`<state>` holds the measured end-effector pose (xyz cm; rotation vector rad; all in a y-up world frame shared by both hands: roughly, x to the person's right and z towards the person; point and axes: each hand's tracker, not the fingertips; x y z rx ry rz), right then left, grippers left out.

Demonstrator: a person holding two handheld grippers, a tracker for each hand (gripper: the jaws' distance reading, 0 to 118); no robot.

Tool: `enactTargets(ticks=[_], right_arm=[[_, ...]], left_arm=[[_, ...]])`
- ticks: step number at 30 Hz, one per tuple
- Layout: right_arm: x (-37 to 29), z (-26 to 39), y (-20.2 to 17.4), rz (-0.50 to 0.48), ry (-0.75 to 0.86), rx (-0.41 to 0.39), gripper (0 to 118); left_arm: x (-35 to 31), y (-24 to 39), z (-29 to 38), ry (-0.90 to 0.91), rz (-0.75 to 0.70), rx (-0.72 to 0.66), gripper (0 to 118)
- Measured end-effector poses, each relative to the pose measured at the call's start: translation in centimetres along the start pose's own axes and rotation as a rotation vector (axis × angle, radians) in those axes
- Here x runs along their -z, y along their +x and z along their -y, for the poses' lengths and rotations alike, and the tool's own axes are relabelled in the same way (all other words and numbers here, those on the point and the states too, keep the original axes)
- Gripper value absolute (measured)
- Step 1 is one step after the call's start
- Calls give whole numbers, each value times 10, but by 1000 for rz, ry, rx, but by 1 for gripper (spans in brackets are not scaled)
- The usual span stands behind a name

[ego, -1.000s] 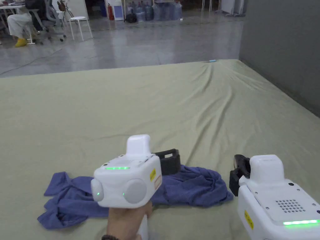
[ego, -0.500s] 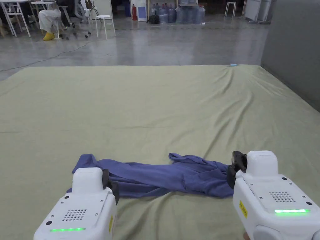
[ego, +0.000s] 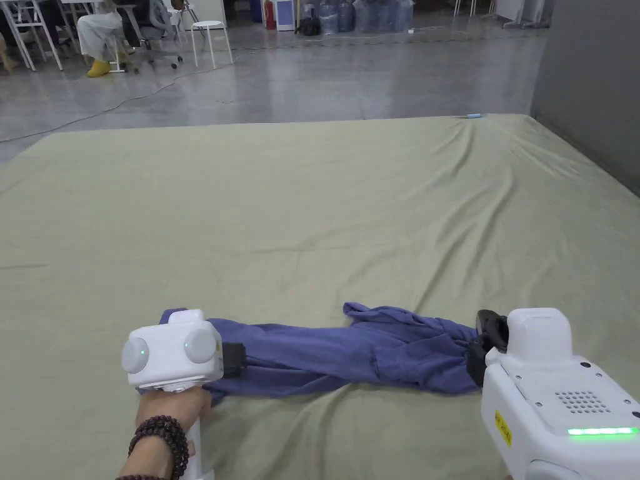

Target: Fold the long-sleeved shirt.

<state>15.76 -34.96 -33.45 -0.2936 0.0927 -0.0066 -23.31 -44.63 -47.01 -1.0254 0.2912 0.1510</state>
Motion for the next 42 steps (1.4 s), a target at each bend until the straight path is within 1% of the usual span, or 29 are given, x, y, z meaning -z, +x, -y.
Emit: enactTargets(ticks=[1,2,3,4,5,6,7,8,10,11,12,13,14,17,19,22,23,24,25,26,27,28,30,31,34,36,37,40,42], right_arm=[[2,1,1,2,-7,-2,0],[4,2,2,5,-13,-3,0],[6,3,3,6,-24,-5,0],[11,3,5,7,-35,-7,0],[14,3,6,8,-40,-11,0],[20,2,8,11,-48,-18,0],[25,1,10,20,-56,-25,6],[33,-1,12,49,-80,-27,31],[57,-8,20,36,-165,3,87],[71,-10,26,18,-205,9,106],[88,-10,30,16,-240,13,107],[104,-10,32,9,-278,-3,107],[123,-9,35,-22,-321,-28,107],[179,1,40,16,-453,-87,106],[211,10,43,-7,-531,-104,102],[246,23,44,7,-618,-129,78],[251,28,46,26,-649,-133,65],[256,34,46,19,-683,-120,54],[258,37,46,-5,-701,-102,38],[257,38,45,-74,-716,-63,17],[253,37,42,-100,-695,-49,16],[248,33,36,-18,-681,-115,12],[241,27,34,-54,-679,-115,11],[237,23,35,-62,-662,-106,11],[219,-8,46,-90,-541,-7,11],[209,-39,52,-136,-458,39,11],[205,-54,53,-151,-423,43,11],[191,-117,50,-145,-280,20,11],[186,-155,49,-158,-225,23,11]], left_arm=[[10,0,-1,-26,-11,-5,91],[18,0,-2,-60,-9,-13,89],[22,-1,-2,-81,26,-34,87],[16,-4,0,-40,33,-51,75],[11,-4,-1,-26,35,-46,32],[5,-3,-2,-17,59,-28,0],[1,-2,-4,-5,102,-35,0],[-6,-4,-1,-8,94,-56,0],[-17,-1,-1,18,100,-13,0],[-20,0,0,24,99,12,0],[-21,-1,1,29,95,22,0],[-22,-2,1,28,95,15,0],[-24,-5,2,30,98,7,0],[-25,-9,6,38,115,-9,0],[-29,-10,7,42,119,-4,0],[-31,-8,8,43,117,5,0],[-32,-8,8,44,115,9,0],[-30,-7,8,46,116,11,0],[-30,-7,7,47,117,10,0],[-30,-8,7,46,118,10,0],[-30,-8,7,46,118,9,0],[-30,-8,6,41,108,6,0],[-34,-12,5,66,121,-30,0],[-38,-14,3,90,139,-37,0],[-61,-21,-11,193,175,-70,0],[-85,-25,-27,274,209,-83,0],[-95,-26,-36,307,215,-79,0],[-138,-31,-75,439,229,-86,0],[-164,-35,-104,504,237,-96,0]])
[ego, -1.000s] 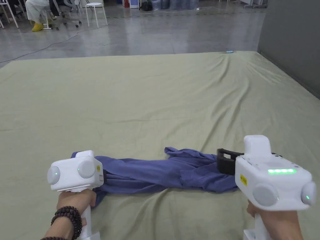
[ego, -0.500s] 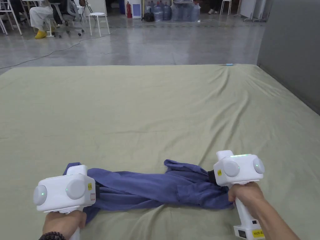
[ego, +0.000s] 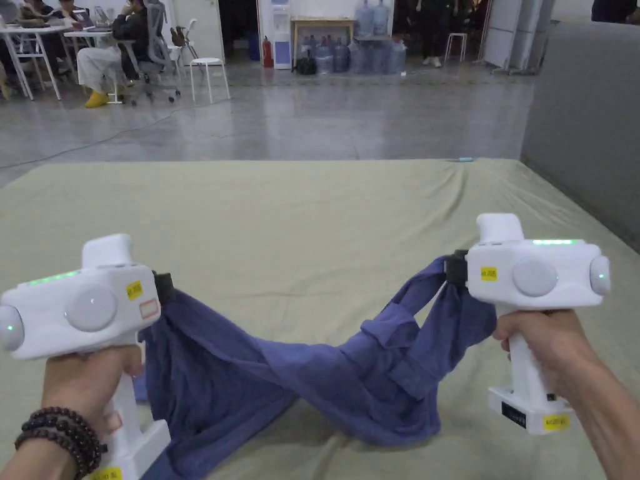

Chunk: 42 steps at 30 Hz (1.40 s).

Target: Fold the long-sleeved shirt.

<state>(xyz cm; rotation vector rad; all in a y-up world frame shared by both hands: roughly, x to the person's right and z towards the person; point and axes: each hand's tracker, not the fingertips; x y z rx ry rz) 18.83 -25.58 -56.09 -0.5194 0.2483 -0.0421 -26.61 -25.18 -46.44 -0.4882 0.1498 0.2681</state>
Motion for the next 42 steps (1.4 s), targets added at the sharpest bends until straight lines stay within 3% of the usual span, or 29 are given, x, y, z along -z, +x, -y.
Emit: enactTargets(ticks=[9,11,18,22,31,36,42], right_arm=[[-48,-200,-19,-1,237,-43,11],[-57,-238,-23,52,298,-36,11],[-73,-298,-17,59,366,42,11],[-45,-268,-3,83,310,54,11],[72,-99,45,79,41,160,11],[33,-39,49,45,68,196,11],[-69,48,19,74,71,116,11]], left_arm=[[-45,57,-202,249,62,129,0],[-44,68,-237,241,63,108,0],[-18,89,-284,211,24,134,0],[23,89,-244,132,38,136,0],[157,62,-61,-190,31,163,0],[118,40,-24,-178,51,172,0],[37,1,48,-210,48,257,0]])
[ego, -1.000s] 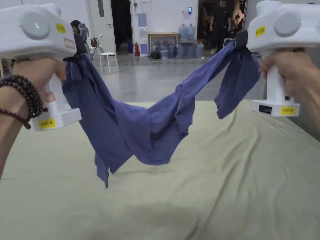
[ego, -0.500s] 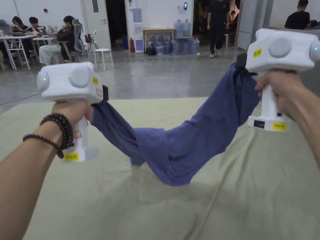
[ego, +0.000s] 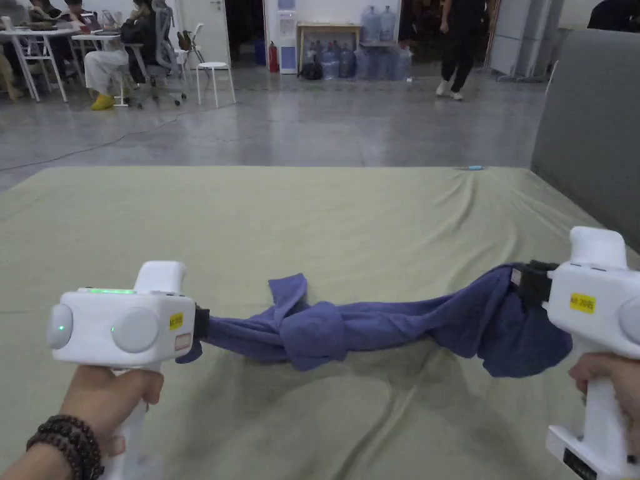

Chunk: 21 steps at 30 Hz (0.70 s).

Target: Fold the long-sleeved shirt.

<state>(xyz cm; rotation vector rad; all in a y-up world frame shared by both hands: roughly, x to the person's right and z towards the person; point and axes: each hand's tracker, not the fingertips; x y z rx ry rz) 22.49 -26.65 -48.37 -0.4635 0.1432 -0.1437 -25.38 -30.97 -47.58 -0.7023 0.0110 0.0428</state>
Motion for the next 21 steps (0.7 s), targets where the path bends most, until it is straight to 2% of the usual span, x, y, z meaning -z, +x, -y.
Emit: enactTargets(ticks=[2,5,10,11,12,13,14,15,16,18,21], right_arm=[[-23,34,3,5,-41,-7,11],[-34,90,14,57,-189,-51,11],[-9,154,31,120,-457,-107,11],[-6,162,33,117,-483,-117,14],[-2,165,34,122,-498,-121,23],[0,166,35,114,-510,-126,45],[-1,165,37,111,-495,-124,84],[-11,161,37,104,-474,-111,101],[-19,154,36,110,-423,-91,104],[-40,135,35,89,-292,-56,104],[-70,112,31,90,-215,-1,100]], left_arm=[[-13,-1,38,-24,-6,22,0],[-20,-3,97,-106,-24,80,0],[-7,-6,149,-154,21,21,0],[-6,-5,153,-143,21,21,19],[-6,-3,154,-122,29,25,56],[-6,-2,153,-119,28,33,98],[-6,-3,150,-123,35,35,118],[-10,-3,145,-136,43,29,116],[-20,-2,139,-117,42,7,116],[-40,-3,123,-54,67,-5,115],[-70,-5,109,0,50,-29,107]])
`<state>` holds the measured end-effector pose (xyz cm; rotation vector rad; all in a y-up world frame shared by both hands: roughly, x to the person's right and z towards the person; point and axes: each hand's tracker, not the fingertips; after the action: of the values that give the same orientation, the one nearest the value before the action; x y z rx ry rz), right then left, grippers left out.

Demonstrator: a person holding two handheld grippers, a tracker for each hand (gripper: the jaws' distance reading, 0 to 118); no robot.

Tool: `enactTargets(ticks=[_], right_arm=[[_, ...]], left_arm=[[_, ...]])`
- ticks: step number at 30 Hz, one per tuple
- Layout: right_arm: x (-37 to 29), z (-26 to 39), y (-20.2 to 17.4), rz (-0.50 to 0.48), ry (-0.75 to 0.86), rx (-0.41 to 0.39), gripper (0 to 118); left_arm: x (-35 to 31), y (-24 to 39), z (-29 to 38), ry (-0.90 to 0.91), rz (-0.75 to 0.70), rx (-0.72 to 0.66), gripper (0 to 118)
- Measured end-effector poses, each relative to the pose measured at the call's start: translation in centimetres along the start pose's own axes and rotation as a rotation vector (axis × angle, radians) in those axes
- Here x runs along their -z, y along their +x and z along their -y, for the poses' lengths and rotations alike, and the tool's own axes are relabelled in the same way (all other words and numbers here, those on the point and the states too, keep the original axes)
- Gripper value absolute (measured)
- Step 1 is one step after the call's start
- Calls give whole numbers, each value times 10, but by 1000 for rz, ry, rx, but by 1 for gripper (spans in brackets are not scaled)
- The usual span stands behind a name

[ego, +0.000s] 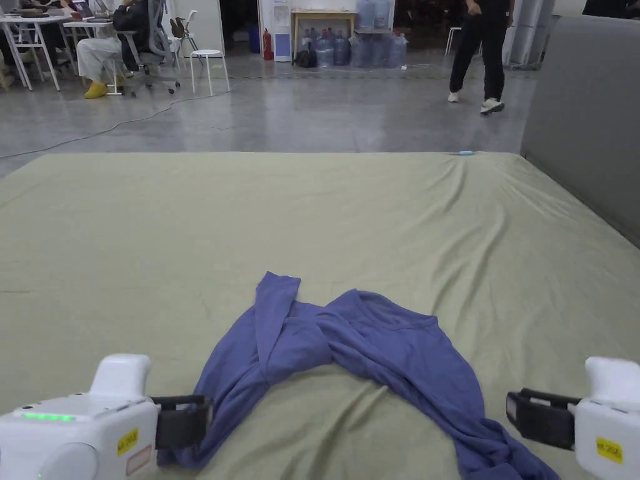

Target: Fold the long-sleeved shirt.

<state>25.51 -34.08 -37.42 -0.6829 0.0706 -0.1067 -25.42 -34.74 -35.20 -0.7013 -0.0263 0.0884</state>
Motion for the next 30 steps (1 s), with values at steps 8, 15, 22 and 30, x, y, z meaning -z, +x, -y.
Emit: enactTargets(ticks=[8,15,22,30], right_arm=[[-7,21,-22,-40,-12,-66,0],[-1,18,-22,-61,-30,-63,0],[18,14,-26,-71,-67,-61,0],[101,-66,-50,-122,-52,-122,0]], left_arm=[[-11,2,2,40,2,-8,0],[46,-8,17,-73,-88,-12,115],[101,-3,49,-211,-96,-16,5],[95,-8,46,-185,-41,-49,0]])
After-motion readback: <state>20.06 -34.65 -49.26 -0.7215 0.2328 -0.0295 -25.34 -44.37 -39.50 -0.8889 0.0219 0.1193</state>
